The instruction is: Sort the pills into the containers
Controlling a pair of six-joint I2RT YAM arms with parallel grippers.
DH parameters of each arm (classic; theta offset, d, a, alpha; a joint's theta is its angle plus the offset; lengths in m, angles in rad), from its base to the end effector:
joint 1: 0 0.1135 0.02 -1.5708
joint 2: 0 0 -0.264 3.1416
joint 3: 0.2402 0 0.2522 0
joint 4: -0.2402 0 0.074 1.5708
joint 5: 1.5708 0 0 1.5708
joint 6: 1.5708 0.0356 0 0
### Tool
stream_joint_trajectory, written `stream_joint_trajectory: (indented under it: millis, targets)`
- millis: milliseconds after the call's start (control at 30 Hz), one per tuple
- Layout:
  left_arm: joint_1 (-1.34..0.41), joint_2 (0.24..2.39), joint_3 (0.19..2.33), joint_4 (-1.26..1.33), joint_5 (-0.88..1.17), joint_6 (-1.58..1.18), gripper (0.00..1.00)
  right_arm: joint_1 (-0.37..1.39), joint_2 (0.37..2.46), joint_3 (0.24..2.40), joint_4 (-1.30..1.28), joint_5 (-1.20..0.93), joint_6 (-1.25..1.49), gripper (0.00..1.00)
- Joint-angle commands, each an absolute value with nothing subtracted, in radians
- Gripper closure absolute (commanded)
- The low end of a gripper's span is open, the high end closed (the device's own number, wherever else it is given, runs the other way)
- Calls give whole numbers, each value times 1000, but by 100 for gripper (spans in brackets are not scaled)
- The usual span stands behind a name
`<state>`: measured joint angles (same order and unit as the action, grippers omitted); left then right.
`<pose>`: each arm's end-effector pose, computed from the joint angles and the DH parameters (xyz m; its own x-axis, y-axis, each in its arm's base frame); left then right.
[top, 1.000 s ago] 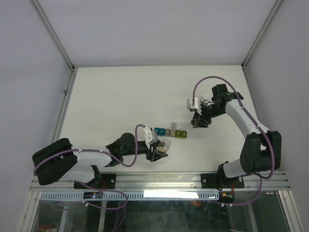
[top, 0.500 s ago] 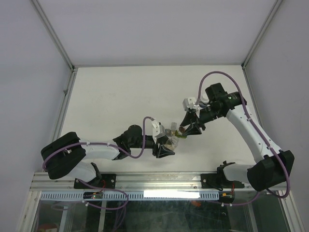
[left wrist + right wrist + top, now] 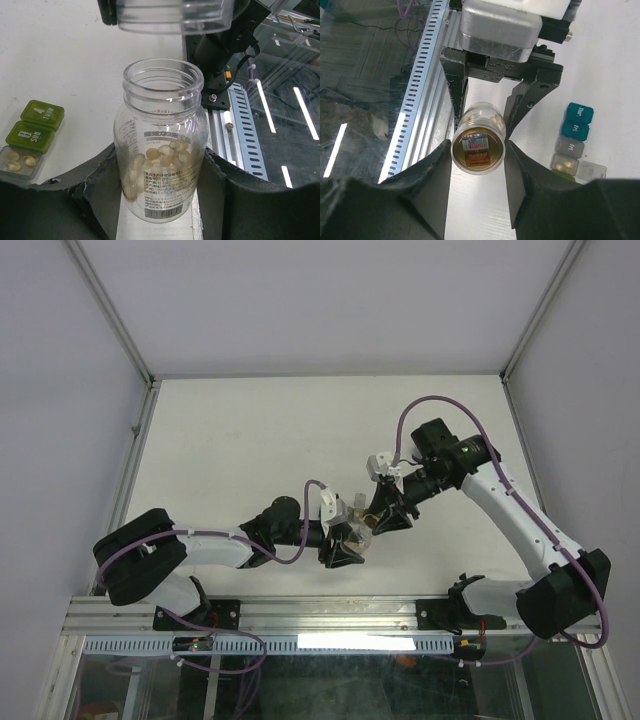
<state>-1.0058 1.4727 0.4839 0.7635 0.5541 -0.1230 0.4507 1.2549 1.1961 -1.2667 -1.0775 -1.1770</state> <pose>0.1344 -0.2470 0.1813 -0.2405 0.1845 -0.9529 0.9706 0.0451 -0.2362 0.1737 0.1189 0.3218 0.0332 -0.4697 -0.8822 -0.9594 -0.2624 0.1036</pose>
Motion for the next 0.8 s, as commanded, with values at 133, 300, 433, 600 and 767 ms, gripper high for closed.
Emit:
stream_joint_trajectory:
  millis: [133, 300, 433, 600, 767]
  targets:
    - [-994, 1461, 509, 814, 595, -140, 100, 498, 1245, 1177, -1216, -1053, -1113, 77]
    - [-994, 1456, 507, 815, 601, -142, 100, 511, 1243, 1163, -1168, -1022, -1067, 76]
    - [-994, 1449, 498, 822, 600, -145, 100, 521, 1251, 1160, -1153, -998, -1046, 76]
    - [-994, 1444, 490, 838, 601, -153, 100, 539, 1258, 1154, -1146, -983, -1034, 76]
    - [-994, 1437, 487, 842, 604, -155, 100, 548, 1258, 1144, -1143, -980, -1031, 75]
